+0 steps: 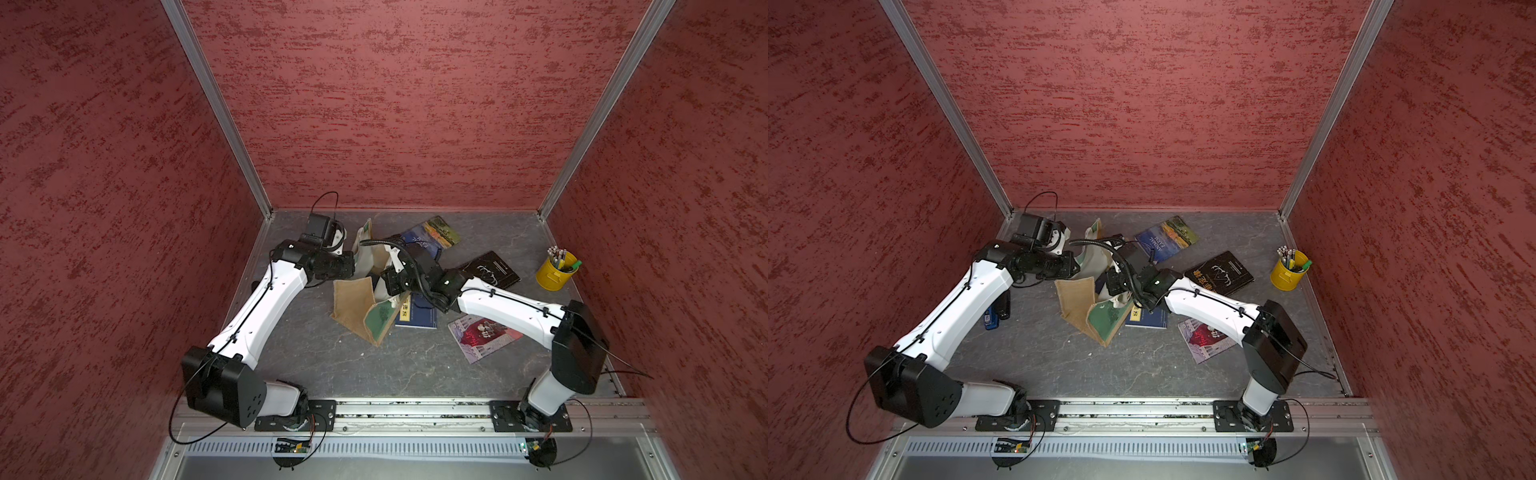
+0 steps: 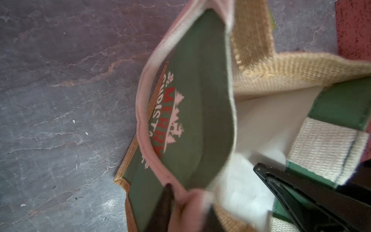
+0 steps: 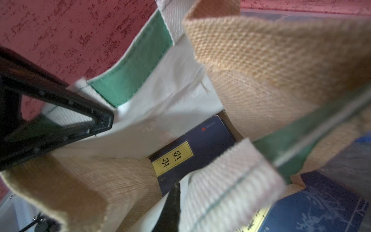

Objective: Take out the books from the canvas bag
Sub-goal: Adjust the canvas bag at the center of the board.

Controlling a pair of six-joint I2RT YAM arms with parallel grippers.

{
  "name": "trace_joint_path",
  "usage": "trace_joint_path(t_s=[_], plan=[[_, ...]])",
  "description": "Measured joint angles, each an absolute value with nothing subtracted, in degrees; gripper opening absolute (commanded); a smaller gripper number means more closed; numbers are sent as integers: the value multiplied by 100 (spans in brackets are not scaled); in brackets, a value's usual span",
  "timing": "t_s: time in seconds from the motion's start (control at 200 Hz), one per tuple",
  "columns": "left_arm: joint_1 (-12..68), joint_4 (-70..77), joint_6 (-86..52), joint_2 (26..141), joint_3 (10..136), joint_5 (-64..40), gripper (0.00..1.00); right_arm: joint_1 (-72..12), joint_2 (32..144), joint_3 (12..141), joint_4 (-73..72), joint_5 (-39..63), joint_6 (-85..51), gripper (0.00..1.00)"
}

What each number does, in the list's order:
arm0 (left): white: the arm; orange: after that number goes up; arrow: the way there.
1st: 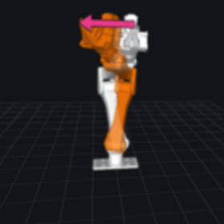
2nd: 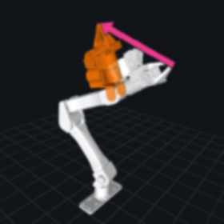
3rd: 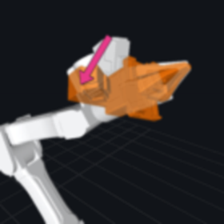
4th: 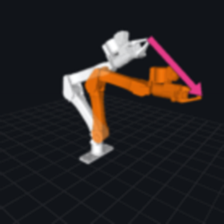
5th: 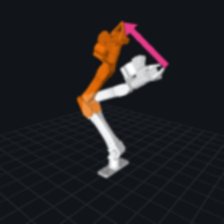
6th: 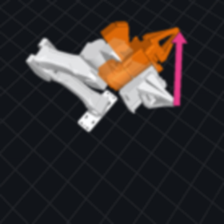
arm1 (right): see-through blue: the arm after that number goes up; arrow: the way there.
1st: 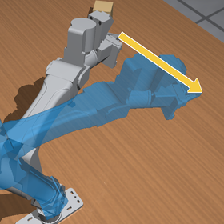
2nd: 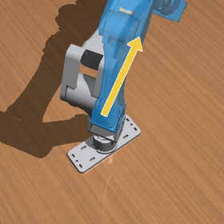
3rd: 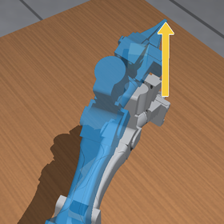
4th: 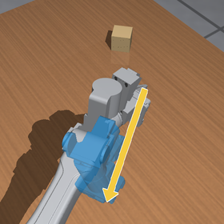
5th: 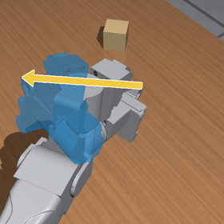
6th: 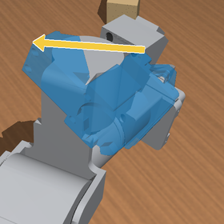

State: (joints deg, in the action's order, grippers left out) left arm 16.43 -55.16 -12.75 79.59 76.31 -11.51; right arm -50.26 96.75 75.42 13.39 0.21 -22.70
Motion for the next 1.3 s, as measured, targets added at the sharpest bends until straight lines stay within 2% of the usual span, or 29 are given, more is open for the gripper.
trace_joint_path(t_s=[0.11, 0.18, 0.215, 0.291, 0.401, 0.476, 0.581, 0.736, 0.962, 1.122, 1.303], plan=[[1669, -5594, -1208, 8130, 7891, -1085, 0, -5015, 9867, 7736, 1376, 110, -2451, 19], [1693, -5664, -1155, 8202, 8088, -886, 0, -5015, 9885, 7758, 1378, 113, -2519, 24], [1702, -5745, -1118, 8252, 8250, -703, 0, -5013, 9885, 7762, 1378, 115, -2547, 31], [1717, -5992, -1055, 8379, 8705, -257, 0, -5002, 9885, 7773, 1378, 137, -2552, 53], [1787, -6348, -928, 8477, 9496, 532, 0, -4969, 9854, 7839, 1385, 156, -2362, 65], [2010, -6442, -757, 8477, 9966, 1170, 0, -4925, 9754, 7826, 1389, 200, -2283, 67], [2744, -6438, -410, 8477, 10348, 2202, 0, -4797, 9380, 7553, 1313, 246, -2285, 69], [3642, -6189, -447, 8488, 9769, 3041, 0, -4595, 8565, 6836, 1313, 268, -2484, 70], [4456, -6272, -1579, 9070, 8394, 3343, 0, -4383, 7852, 5802, 1337, 296, -2971, 68], [4757, -6427, -2237, 9212, 8318, 3347, 0, -4338, 7824, 5334, 1350, 416, -3162, 67], [4733, -6431, -2377, 8956, 8340, 3310, 0, -4331, 7802, 5310, 1315, 484, -3245, 68]])
